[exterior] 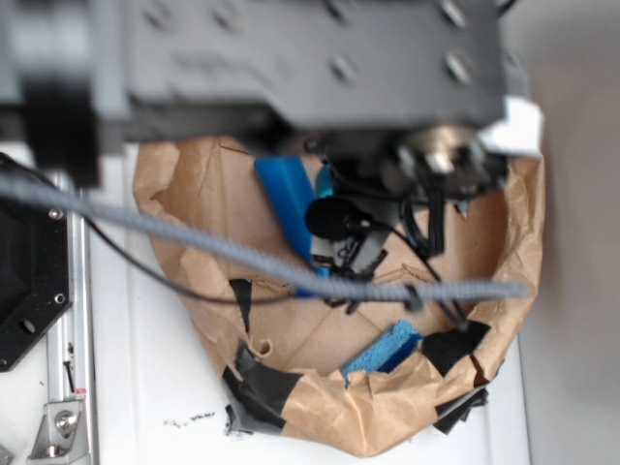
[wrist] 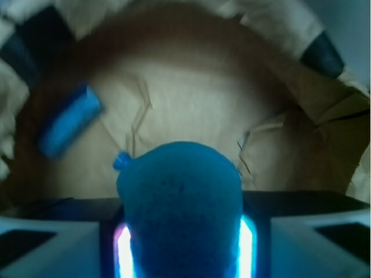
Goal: Grab the blue ball.
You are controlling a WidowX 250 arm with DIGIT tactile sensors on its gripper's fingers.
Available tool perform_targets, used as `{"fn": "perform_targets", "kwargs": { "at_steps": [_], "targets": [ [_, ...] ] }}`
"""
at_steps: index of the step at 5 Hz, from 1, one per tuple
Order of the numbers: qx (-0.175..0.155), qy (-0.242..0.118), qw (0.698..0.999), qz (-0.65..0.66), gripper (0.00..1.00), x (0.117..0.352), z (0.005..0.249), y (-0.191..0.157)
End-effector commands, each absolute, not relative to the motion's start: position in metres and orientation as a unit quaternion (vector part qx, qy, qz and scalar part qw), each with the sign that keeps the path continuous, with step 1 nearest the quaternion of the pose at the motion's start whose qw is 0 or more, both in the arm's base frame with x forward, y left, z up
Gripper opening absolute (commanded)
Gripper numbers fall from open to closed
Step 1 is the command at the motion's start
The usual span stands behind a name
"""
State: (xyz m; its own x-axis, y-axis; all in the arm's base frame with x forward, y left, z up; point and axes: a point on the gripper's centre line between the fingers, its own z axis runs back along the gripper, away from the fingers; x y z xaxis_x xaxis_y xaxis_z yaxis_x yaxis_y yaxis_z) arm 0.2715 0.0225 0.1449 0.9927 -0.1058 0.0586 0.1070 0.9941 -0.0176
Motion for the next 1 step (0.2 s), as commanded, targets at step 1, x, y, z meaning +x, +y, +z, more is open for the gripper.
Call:
{"fn": "perform_targets", "kwargs": {
  "at_steps": [1],
  "targets": [
    [-0.015, -0.057, 0.998, -0.025, 0.0, 0.2808, 0.1583, 0.0289]
  ]
}}
